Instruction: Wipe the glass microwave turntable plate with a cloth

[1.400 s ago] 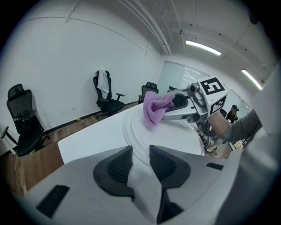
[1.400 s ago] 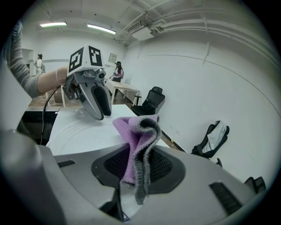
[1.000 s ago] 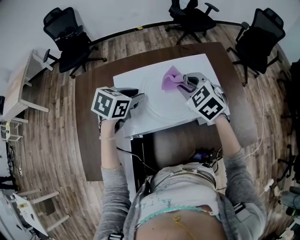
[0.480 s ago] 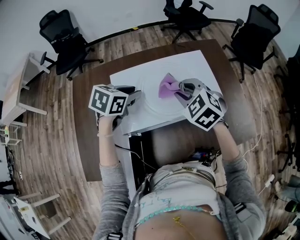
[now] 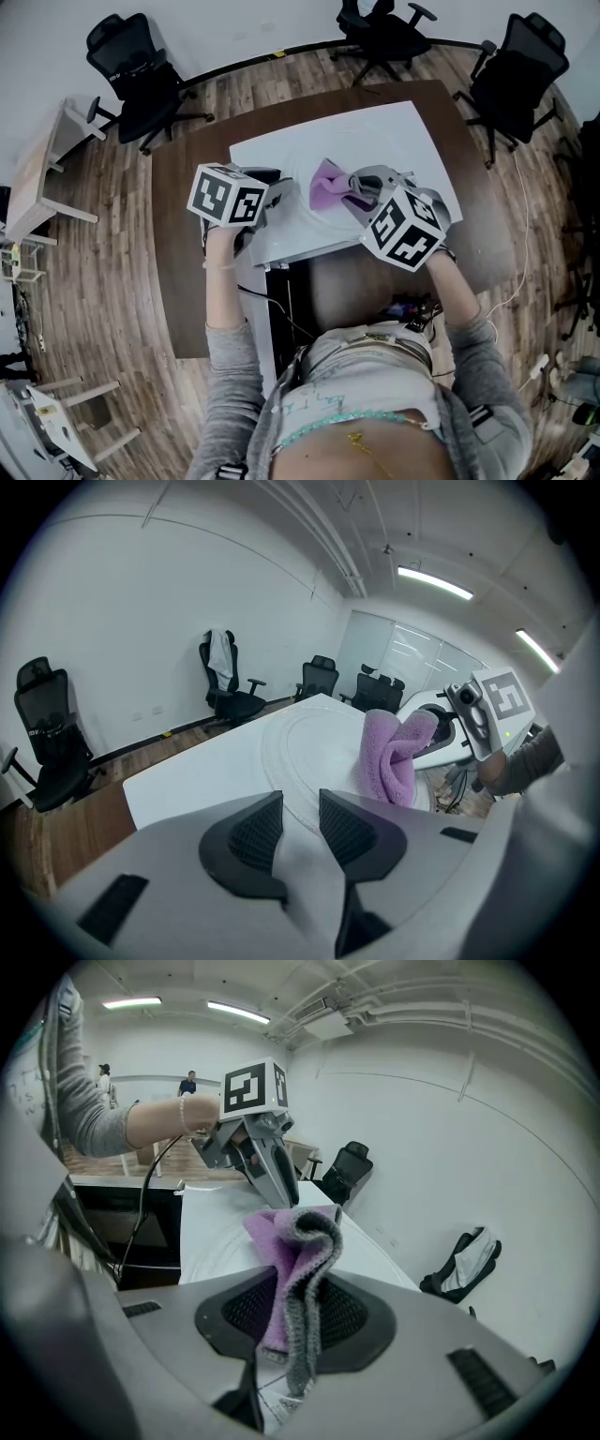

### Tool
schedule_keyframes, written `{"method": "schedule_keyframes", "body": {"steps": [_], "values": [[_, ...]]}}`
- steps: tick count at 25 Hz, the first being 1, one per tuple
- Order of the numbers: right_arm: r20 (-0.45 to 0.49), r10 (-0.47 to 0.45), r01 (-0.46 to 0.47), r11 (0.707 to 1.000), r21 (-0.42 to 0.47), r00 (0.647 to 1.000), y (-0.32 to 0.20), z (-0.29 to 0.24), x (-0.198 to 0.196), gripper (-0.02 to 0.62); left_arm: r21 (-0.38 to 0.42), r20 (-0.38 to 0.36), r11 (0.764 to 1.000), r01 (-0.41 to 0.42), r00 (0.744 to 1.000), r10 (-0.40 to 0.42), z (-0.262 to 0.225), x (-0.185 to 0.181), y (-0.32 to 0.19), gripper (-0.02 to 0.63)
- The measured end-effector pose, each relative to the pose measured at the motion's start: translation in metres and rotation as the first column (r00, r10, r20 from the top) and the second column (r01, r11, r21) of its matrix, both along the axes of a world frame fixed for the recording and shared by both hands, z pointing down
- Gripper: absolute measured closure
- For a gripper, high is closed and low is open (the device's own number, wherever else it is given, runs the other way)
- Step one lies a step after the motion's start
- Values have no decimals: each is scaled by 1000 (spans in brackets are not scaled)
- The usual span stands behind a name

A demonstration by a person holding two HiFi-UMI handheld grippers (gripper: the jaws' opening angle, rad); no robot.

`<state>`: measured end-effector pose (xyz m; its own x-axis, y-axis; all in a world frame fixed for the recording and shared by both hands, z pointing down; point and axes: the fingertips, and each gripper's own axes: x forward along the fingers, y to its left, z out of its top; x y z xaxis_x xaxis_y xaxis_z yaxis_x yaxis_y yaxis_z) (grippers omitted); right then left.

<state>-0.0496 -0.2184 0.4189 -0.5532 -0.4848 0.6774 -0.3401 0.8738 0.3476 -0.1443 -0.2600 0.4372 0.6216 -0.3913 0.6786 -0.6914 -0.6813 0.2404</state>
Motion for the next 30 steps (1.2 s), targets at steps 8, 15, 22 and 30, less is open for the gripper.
{"method": "schedule_keyframes", "body": {"steps": [8,15,22,30], "values": [[16,-56,56,998,-4,998,-6,-1,-27,483,0,1,1000,-2,1000,2,0,1,0,477],[-12,-84,84,996,12,996,-22,-2,-44,483,-3,-3,1000,-5,1000,5,-2,0,1,477],[32,-72,72,997,-17,997,-40,-1,-44,483,4,1,1000,-5,1000,5,0,1,2,477],[61,-13,13,1000,1,998,-71,-4,-39,483,8,2,1000,-4,1000,4,-3,0,2,477]]}}
